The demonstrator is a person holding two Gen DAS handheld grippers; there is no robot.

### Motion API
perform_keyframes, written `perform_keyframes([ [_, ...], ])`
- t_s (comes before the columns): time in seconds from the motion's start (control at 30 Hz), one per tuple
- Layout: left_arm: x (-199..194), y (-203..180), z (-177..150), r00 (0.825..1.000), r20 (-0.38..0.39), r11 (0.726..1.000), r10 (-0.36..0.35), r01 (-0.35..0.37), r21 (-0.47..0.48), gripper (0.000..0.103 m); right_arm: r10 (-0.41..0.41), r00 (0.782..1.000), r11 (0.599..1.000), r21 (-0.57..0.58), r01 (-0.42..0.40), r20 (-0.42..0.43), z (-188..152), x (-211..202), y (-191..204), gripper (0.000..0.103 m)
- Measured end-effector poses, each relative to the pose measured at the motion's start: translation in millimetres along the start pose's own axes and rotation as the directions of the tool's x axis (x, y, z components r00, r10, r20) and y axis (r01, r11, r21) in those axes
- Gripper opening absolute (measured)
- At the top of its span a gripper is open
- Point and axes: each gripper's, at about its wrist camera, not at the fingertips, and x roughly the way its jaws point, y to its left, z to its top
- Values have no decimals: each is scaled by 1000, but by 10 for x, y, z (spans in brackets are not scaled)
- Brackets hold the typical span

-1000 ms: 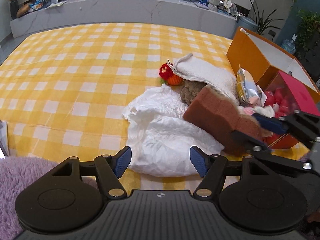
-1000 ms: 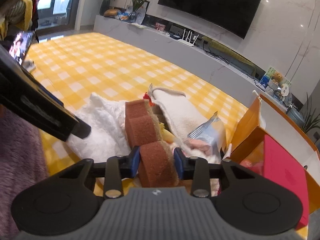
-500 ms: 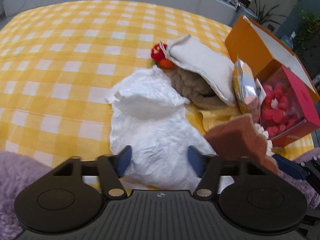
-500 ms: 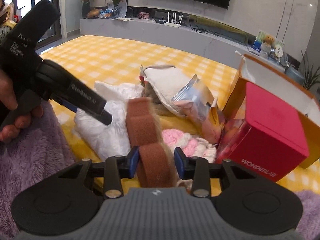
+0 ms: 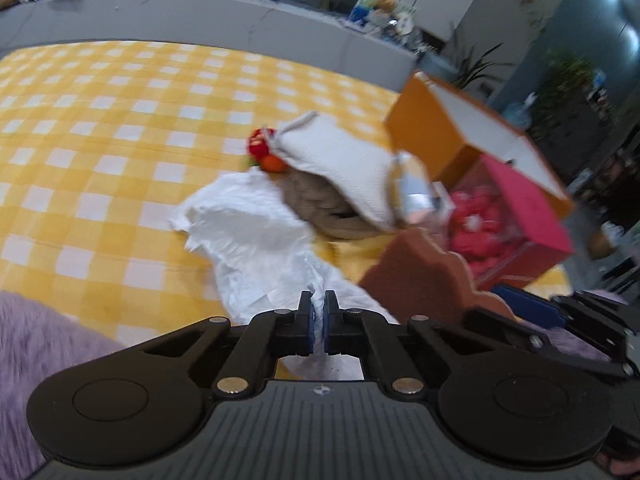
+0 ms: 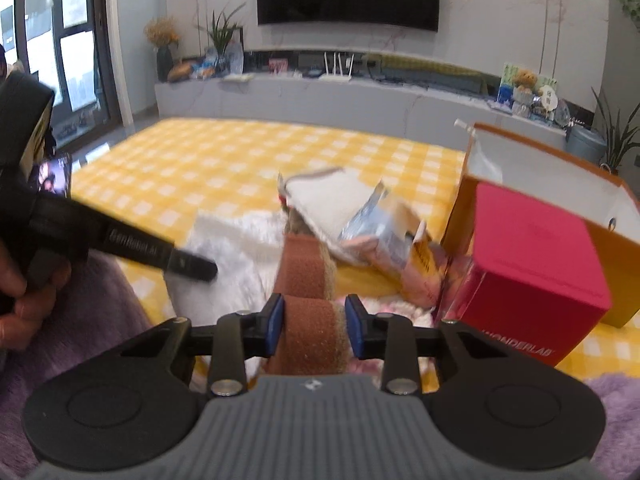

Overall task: Organize soft objects
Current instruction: 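Grasp the crumpled white cloth with the left tool while the right tool holds the sponge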

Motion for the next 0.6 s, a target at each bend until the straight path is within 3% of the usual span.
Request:
perform_keyframes([
  [0.13, -190, -135, -55, 1000, 5, 999, -9, 8, 37, 4, 0, 1000, 1000, -11, 0, 25, 49, -149, -6, 32],
  [0.27, -315, -192, -108, 996, -20, 994, 87, -86, 60, 4, -11, 998, 999, -49, 8, -55, -25, -106, 15, 32],
  [0.43, -628, -140, -59, 994, 113, 1000, 9, -7, -24, 4, -27, 997, 999, -19, 26, -68, -116, -134, -48, 33],
  [0.6, -413, -27, 145, 990, 121, 997, 76, -71, -42, 4, 5, 996, 1000, -16, -7, -86, -100, -24, -34, 34],
])
